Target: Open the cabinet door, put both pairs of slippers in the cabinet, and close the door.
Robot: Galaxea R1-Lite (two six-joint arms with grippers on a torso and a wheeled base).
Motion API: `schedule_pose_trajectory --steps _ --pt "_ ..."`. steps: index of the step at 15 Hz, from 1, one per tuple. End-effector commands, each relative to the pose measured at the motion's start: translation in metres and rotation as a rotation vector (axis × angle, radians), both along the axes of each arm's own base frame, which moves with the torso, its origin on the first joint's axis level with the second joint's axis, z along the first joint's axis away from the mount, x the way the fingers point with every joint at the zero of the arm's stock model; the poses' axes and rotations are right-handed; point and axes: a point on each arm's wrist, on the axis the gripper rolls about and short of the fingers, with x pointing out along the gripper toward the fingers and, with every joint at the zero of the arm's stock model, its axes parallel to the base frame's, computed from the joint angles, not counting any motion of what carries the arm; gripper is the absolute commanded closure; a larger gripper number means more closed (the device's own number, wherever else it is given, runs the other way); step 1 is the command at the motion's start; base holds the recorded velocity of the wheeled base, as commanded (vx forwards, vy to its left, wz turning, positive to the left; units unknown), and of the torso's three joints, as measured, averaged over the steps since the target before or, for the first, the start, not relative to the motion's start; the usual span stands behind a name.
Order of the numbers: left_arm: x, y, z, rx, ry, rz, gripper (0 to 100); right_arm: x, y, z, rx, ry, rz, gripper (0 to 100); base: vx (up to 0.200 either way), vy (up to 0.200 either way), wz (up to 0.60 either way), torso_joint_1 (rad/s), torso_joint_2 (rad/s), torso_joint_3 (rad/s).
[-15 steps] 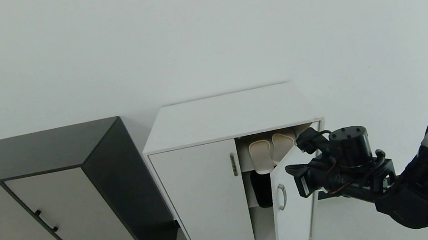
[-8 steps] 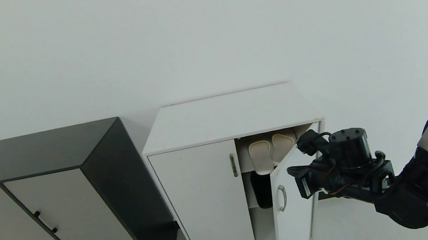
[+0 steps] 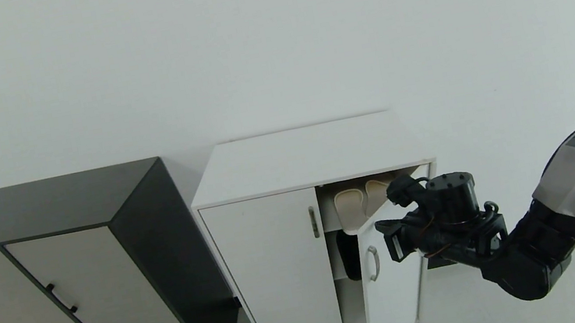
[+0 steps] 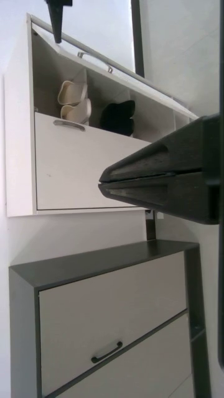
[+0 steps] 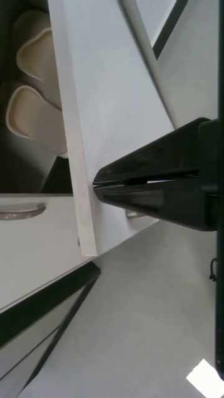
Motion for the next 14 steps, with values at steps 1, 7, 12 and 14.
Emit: schedule_pose_trajectory --steps 1,7,12,14 --pt "0.0 0.0 0.0 -0.002 0.001 -0.001 100 0.008 0.005 -0.004 0.003 -0.006 -0.001 100 0.0 0.0 0.0 0.0 0.0 0.0" --pt "0.0 0.0 0.0 -0.002 0.001 -0.001 100 0.021 0.006 0.002 0.007 -0.014 -0.015 100 0.0 0.0 0.0 0.0 0.0 0.0" --pt "0.0 0.0 0.0 -0.005 0.001 0.001 100 0.041 -0.007 -0.004 0.006 -0.011 -0.065 100 0.0 0.0 0.0 0.0 0.0 0.0" --pt "0.0 0.0 0.0 -0.005 0.001 0.001 100 0.045 -0.009 -0.006 0.008 -0.015 -0.073 100 0.0 0.0 0.0 0.0 0.0 0.0"
